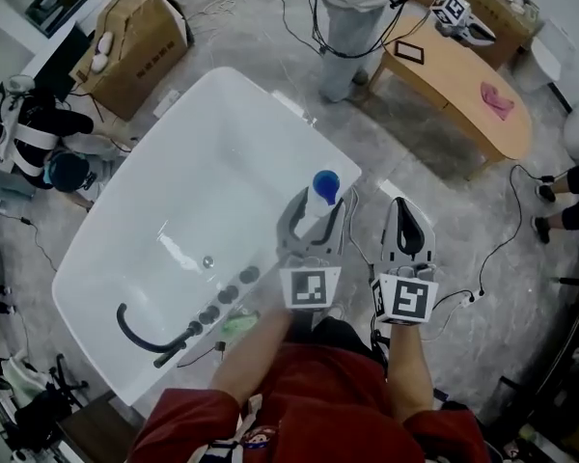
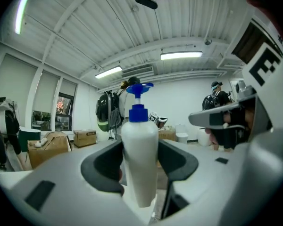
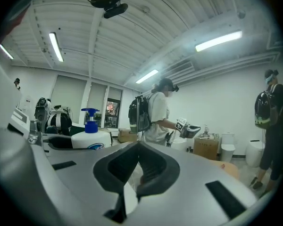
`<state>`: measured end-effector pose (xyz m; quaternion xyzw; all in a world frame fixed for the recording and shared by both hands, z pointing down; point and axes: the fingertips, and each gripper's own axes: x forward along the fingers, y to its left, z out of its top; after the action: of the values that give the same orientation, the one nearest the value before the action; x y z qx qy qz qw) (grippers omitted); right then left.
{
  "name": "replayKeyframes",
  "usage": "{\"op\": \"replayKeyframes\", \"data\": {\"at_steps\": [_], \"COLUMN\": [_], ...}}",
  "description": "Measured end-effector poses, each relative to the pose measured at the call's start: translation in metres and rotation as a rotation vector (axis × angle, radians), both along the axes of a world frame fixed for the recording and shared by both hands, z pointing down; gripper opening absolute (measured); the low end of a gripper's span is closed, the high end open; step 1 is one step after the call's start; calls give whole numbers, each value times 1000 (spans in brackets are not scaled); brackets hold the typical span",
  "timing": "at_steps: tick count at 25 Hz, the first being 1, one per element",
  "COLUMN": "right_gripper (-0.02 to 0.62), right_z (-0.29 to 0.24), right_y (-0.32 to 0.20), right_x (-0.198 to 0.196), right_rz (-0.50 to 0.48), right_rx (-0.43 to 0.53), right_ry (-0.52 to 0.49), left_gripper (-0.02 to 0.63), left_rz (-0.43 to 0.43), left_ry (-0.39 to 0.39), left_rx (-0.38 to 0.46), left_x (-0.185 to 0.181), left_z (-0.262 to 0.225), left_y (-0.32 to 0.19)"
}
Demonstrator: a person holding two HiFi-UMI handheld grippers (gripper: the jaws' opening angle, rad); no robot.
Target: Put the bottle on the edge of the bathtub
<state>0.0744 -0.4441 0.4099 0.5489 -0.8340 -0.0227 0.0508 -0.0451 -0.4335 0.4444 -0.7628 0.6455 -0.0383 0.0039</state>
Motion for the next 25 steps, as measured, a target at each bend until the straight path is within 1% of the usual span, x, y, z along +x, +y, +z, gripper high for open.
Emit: {"op": "replayKeyframes", "data": {"at_steps": [11,17,21,25], "right_gripper": [12,12,12,12], "right_z": [55,81,100,121], "right_y": [-18,-22,-27,-28], "right_x": [-21,-24,-28,-37], "right_rz": [-41,-43,-56,-82], "right_rx": [-118,-164,-203,-226], "right_ry": [31,35,31,61], "left_gripper": [241,241,241,241], "left_rz": [2,-8,3,-2], "left_ry": [-15,-22,-35,-35], "left_rx": [-107,-131,-152,-191], "left_x": [-9,-18,-23,-28], "left_z": [93,134,160,190], "left_y": [-14,-23,-28,-28]}}
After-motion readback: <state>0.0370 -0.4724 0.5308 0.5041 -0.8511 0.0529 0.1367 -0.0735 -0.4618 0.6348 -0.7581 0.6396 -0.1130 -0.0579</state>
